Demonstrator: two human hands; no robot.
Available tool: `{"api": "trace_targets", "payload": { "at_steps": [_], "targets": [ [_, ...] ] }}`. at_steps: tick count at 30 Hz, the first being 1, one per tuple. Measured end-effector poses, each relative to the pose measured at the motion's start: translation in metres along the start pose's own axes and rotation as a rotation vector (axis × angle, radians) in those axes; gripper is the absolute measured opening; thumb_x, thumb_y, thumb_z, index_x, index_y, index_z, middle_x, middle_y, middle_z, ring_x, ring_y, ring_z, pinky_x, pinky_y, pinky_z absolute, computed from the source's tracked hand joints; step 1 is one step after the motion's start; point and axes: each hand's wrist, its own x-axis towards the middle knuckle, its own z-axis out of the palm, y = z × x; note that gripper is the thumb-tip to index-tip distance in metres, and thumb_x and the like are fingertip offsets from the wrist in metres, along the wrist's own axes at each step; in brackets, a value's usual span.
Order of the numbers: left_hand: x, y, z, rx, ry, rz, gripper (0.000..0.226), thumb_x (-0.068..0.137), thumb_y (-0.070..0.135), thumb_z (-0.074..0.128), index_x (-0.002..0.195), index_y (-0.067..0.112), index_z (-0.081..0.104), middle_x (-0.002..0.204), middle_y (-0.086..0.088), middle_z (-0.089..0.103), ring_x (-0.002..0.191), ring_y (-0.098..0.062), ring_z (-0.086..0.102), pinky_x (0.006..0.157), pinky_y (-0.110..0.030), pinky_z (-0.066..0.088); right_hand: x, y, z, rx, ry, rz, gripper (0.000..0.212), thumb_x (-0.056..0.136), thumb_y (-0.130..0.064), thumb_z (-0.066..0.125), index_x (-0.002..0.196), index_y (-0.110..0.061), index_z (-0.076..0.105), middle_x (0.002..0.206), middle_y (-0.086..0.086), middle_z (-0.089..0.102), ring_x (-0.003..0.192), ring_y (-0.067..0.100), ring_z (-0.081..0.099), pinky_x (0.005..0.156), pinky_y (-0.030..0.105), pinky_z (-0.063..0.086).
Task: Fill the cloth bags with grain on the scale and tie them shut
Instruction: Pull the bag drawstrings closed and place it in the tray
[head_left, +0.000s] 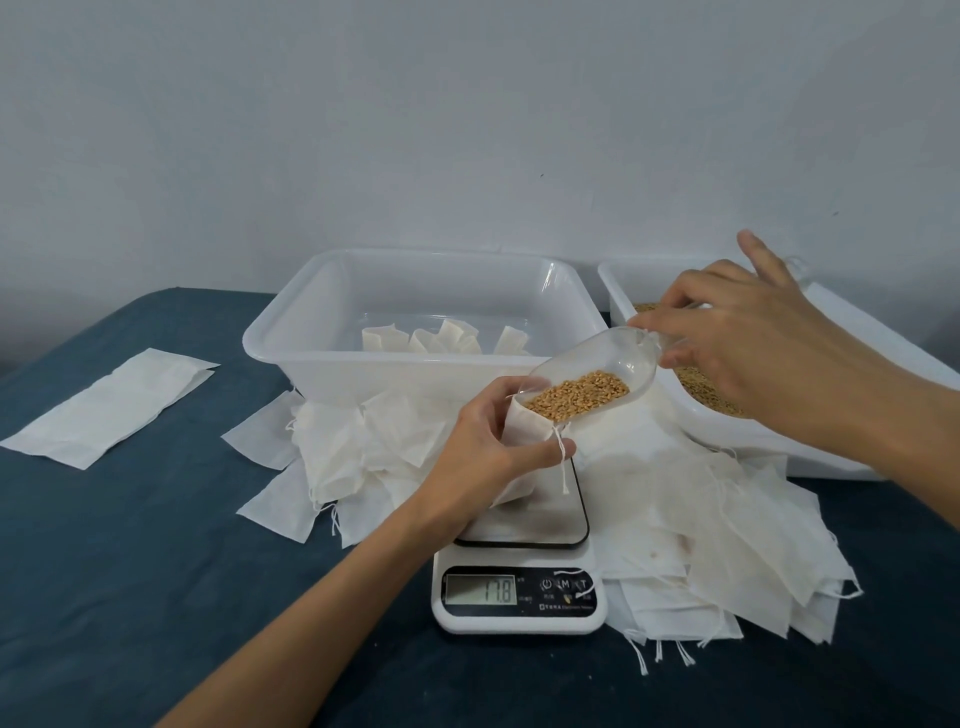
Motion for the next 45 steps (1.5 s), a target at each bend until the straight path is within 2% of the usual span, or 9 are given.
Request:
{"api": "trace_targets", "payload": {
  "at_steps": [5,9,11,23,27,31,37,42,45],
  "targets": [
    [0.0006,-0.0005,-0.0002,-0.008,-0.013,0.008,0.056,0.082,0.002,0.085,0.129,0.022,0.063,0.100,-0.004,0.075,0.093,-0.020,0.070,0.097,-0.045,0.056,0.0005,0.0010,0.0014,-0.016,0.005,-0.008,0.039,0.074,-0.005,0.085,0.111,-0.013,0.076,0.092,0.007,0.065,0.086,0.036,0.063,0.112,0.069,0.024],
    [0.0005,0.0004,0.0000,0.007,-0.010,0.009,0.054,0.084,0.001,0.084,0.129,0.021,0.063,0.090,0.002,0.071,0.083,-0.012,0.066,0.084,-0.030,0.055,0.0009,0.0019,0.0023,-0.030,0.013,-0.011,0.039,0.074,-0.005,0.084,0.110,-0.016,0.076,0.091,0.005,0.064,0.087,0.034,0.063,0.112,0.068,0.023],
    [0.0003,0.0009,0.0001,0.009,-0.011,0.007,0.053,0.084,0.002,0.084,0.129,0.021,0.063,0.091,0.004,0.072,0.083,-0.011,0.066,0.083,-0.029,0.055,0.0008,0.0023,0.0025,-0.029,0.011,-0.005,0.039,0.074,-0.004,0.084,0.111,-0.016,0.076,0.091,0.005,0.064,0.087,0.034,0.062,0.113,0.068,0.023],
    [-0.0007,0.0020,0.0008,-0.011,-0.002,-0.003,0.052,0.085,0.001,0.083,0.128,0.022,0.063,0.095,0.000,0.074,0.087,-0.014,0.068,0.085,-0.033,0.057,0.0009,0.0006,-0.0014,-0.013,0.013,0.011,0.040,0.071,0.001,0.086,0.108,-0.012,0.077,0.090,0.008,0.065,0.087,0.038,0.064,0.112,0.070,0.022],
    [-0.0005,0.0021,0.0006,-0.016,0.001,-0.001,0.053,0.085,-0.001,0.082,0.129,0.021,0.063,0.101,-0.006,0.075,0.091,-0.017,0.070,0.090,-0.036,0.057,0.0011,-0.0002,-0.0019,-0.013,0.012,0.000,0.040,0.071,0.002,0.086,0.108,-0.012,0.077,0.090,0.009,0.065,0.087,0.038,0.064,0.112,0.069,0.022],
    [-0.0008,0.0028,0.0014,-0.021,-0.001,-0.003,0.053,0.085,-0.002,0.082,0.130,0.020,0.062,0.110,-0.010,0.076,0.091,-0.016,0.071,0.089,-0.034,0.057,0.0017,-0.0002,-0.0018,-0.019,0.020,-0.008,0.038,0.072,-0.001,0.086,0.107,-0.013,0.077,0.090,0.008,0.064,0.085,0.036,0.063,0.112,0.069,0.022],
    [-0.0007,0.0034,0.0013,-0.024,-0.001,-0.006,0.053,0.085,-0.002,0.081,0.130,0.018,0.062,0.107,-0.008,0.076,0.090,-0.016,0.070,0.088,-0.033,0.056,0.0028,0.0004,-0.0009,-0.027,0.021,0.007,0.039,0.071,-0.001,0.087,0.107,-0.012,0.077,0.089,0.008,0.065,0.084,0.037,0.064,0.111,0.069,0.023],
    [-0.0012,0.0029,0.0011,-0.022,0.006,-0.007,0.052,0.087,-0.004,0.079,0.132,0.015,0.061,0.117,-0.010,0.076,0.105,-0.029,0.074,0.098,-0.042,0.057,0.0026,0.0002,-0.0013,-0.022,0.016,0.006,0.039,0.071,0.000,0.086,0.106,-0.013,0.077,0.089,0.008,0.064,0.085,0.037,0.063,0.112,0.068,0.022],
    [-0.0006,0.0016,0.0002,-0.016,0.009,-0.009,0.052,0.087,-0.003,0.079,0.131,0.017,0.061,0.119,-0.012,0.074,0.106,-0.038,0.072,0.090,-0.046,0.057,0.0026,-0.0007,-0.0016,-0.020,0.016,-0.002,0.038,0.072,0.001,0.086,0.106,-0.013,0.077,0.089,0.008,0.064,0.084,0.037,0.063,0.112,0.068,0.022]
  ]
}}
